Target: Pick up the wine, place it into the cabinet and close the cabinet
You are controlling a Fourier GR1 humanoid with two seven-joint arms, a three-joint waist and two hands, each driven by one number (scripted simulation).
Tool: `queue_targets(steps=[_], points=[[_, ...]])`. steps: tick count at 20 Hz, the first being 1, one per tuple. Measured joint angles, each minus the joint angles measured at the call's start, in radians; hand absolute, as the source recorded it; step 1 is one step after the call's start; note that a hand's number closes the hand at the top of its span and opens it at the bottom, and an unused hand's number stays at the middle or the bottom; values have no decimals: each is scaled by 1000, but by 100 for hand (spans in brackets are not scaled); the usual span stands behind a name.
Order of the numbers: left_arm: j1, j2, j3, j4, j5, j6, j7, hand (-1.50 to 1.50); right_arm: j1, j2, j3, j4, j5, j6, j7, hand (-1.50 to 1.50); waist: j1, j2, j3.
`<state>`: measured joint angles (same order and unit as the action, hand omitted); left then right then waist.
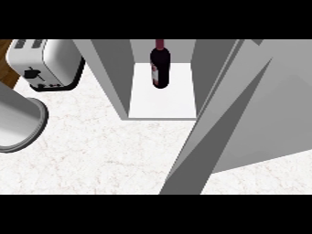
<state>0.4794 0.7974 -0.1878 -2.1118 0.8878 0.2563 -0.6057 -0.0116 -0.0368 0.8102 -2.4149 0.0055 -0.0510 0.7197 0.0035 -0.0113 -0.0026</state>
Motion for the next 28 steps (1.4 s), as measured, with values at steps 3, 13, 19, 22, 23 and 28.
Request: queue_targets(steps=[3, 13, 19, 22, 23, 28], points=[[14, 5, 28, -2, 18, -30, 11, -150, -52, -21, 29, 8, 52, -71, 0, 150, 4, 0, 0], [-22, -10, 59, 9, 55, -84, 61, -150, -306, -130, 83, 44, 88, -272, 22, 150, 18, 7, -1], [-68, -27, 53, 6, 62, -70, 100, -150, -474, -130, 54, 107, -20, -365, 34, 150, 31, 13, -1], [-101, -40, 48, 21, 60, -59, 117, -150, -611, -64, 12, 212, -77, -400, 27, 150, 32, 15, -1], [-103, -44, 48, 23, 58, -60, 118, -150, -661, -43, -14, 261, -101, -408, 19, 150, 35, 15, -1], [-125, -81, 23, 32, 18, -33, 126, -150, -896, 12, -115, 477, -190, -451, -23, 150, 32, 14, 0]])
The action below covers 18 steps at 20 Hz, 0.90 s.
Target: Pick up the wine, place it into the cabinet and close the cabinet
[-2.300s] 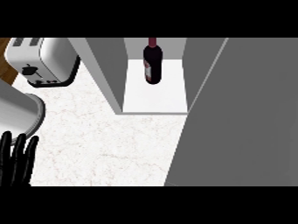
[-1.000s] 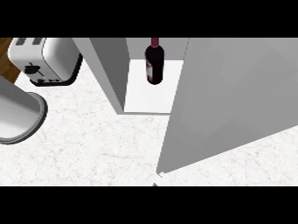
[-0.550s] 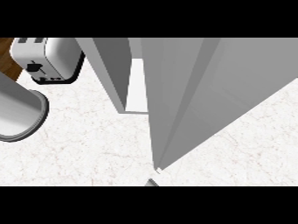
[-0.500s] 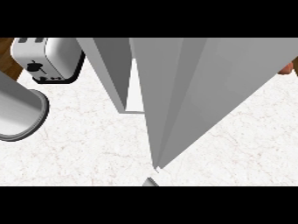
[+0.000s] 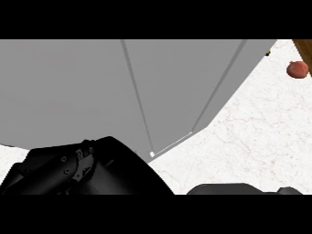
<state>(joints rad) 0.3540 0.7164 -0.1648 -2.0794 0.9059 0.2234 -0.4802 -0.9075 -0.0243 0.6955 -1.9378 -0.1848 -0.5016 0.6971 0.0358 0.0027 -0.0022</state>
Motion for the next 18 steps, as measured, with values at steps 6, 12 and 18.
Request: queue_targets(steps=[6, 12, 18], points=[[-21, -10, 25, 12, 3, -9, 25, -150, -192, 16, -96, 293, -13, 47, -111, 150, -2, 1, 0], [-19, -34, 44, 27, -19, -21, 34, -150, -274, 19, -204, 514, -15, 120, -211, 150, -10, 1, 1], [-9, -53, 62, 16, -38, -27, 59, -150, -307, 22, -307, 684, -40, 232, -321, 150, -12, -10, 3]])
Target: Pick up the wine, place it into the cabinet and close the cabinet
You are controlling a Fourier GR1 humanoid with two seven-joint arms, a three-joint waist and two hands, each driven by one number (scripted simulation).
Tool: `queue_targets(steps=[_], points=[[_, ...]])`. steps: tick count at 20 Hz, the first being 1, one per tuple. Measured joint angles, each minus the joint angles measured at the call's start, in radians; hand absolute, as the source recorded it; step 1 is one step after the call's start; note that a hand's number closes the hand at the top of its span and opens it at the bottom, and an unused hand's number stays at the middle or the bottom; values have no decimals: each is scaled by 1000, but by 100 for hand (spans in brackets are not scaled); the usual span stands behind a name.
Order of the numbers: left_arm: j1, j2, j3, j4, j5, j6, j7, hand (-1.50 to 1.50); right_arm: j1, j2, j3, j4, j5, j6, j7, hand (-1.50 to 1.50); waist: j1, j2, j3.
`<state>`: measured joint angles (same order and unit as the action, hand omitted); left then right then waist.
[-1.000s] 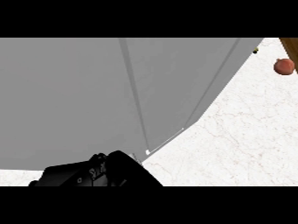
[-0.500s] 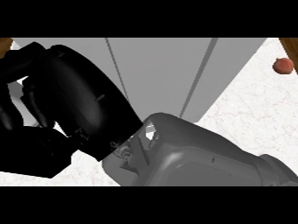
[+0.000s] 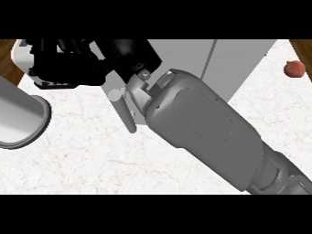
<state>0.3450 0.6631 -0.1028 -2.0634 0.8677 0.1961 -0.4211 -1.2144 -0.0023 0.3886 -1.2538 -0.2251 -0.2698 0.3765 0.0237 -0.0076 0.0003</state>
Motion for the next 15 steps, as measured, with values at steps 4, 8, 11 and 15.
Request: queue_targets(steps=[4, 8, 11, 15], points=[[-9, -15, -8, -6, -25, 3, 13, -150, 4, 3, -18, 48, 1, 57, -68, 150, -1, -13, 0], [-26, -21, -3, 7, -31, -5, 23, -150, 9, -1, -29, 91, 15, 94, -144, 150, 3, -24, -3], [-48, -29, -11, 3, -37, 10, 38, -150, 11, -13, -28, 111, 25, 124, -182, 150, 6, -29, -5], [-55, -33, -8, 1, -33, 9, 51, -150, 15, -24, -24, 127, 47, 138, -214, 150, 10, -34, -5]])
